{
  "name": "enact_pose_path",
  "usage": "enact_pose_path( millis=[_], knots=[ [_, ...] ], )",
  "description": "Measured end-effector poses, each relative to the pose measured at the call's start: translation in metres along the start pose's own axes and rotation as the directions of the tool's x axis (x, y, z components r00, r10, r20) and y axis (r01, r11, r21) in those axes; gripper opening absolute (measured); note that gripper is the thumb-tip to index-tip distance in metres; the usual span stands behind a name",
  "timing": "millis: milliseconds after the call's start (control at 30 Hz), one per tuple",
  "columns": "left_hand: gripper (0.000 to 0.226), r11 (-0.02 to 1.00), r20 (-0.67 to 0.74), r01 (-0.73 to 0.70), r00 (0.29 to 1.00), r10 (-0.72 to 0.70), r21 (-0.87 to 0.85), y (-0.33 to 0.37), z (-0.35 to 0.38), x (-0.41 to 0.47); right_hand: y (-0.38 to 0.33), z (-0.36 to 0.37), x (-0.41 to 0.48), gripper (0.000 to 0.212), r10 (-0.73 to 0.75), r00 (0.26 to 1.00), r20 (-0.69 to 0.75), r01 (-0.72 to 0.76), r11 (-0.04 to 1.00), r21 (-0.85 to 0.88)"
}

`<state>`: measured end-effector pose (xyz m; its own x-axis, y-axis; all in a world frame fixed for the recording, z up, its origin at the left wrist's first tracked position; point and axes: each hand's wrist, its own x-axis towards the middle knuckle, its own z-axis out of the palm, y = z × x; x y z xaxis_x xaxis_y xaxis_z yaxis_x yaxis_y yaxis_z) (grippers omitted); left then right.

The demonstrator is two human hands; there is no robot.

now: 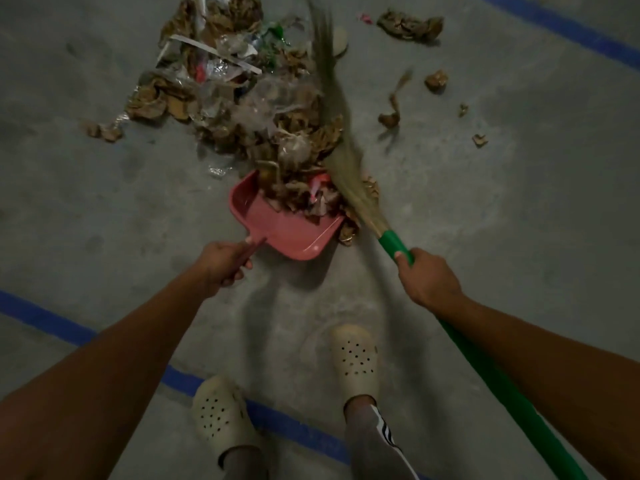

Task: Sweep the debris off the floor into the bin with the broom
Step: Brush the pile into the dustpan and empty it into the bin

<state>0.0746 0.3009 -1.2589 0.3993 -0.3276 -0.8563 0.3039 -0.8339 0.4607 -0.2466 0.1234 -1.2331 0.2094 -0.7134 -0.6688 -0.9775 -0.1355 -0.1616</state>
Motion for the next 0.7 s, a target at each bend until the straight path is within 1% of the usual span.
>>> enact_pose_path(
  millis=[133, 200, 267, 367, 467, 567, 633, 700],
  knots=[
    [0.038, 0.999, 0.009, -0.049, 0.999, 0.049, -0.024, 0.018, 0.01, 0.003, 0.006, 0.01, -0.033, 0.037, -0.097, 0.995, -0.016, 0.096, 0.994, -0.056],
    [0.039, 0.998, 0.024, -0.047, 0.999, 0.048, -0.032, 0.017, 0.007, -0.001, 0.01, 0.005, -0.05, 0.035, -0.093, 0.995, -0.046, 0.092, 0.995, -0.032],
    [0.042, 0.998, 0.031, -0.049, 0.998, 0.05, -0.039, 0.011, 0.002, -0.008, 0.018, -0.001, -0.063, 0.035, -0.06, 0.994, -0.094, 0.061, 0.998, 0.013],
    [0.04, 0.998, 0.021, -0.061, 0.998, 0.061, -0.025, 0.0, -0.005, -0.026, 0.029, -0.012, -0.073, 0.038, 0.006, 0.985, -0.173, 0.006, 0.997, 0.07],
    [0.044, 0.998, 0.026, -0.056, 0.998, 0.056, -0.004, -0.017, -0.02, -0.041, 0.042, -0.022, -0.074, 0.04, 0.118, 0.974, -0.195, -0.098, 0.989, 0.108],
    [0.046, 1.0, 0.032, -0.013, 0.999, 0.013, 0.008, -0.042, -0.037, -0.056, 0.058, -0.024, -0.072, 0.044, 0.235, 0.956, -0.178, -0.208, 0.966, 0.155],
    [0.046, 1.0, 0.03, 0.023, 0.999, -0.023, 0.003, -0.062, -0.04, -0.066, 0.066, -0.018, -0.074, 0.046, 0.303, 0.944, -0.127, -0.281, 0.945, 0.168],
    [0.046, 0.999, 0.028, 0.052, 0.998, -0.052, 0.003, -0.081, -0.033, -0.078, 0.069, -0.005, -0.081, 0.047, 0.333, 0.941, -0.063, -0.321, 0.935, 0.152]
  ],
)
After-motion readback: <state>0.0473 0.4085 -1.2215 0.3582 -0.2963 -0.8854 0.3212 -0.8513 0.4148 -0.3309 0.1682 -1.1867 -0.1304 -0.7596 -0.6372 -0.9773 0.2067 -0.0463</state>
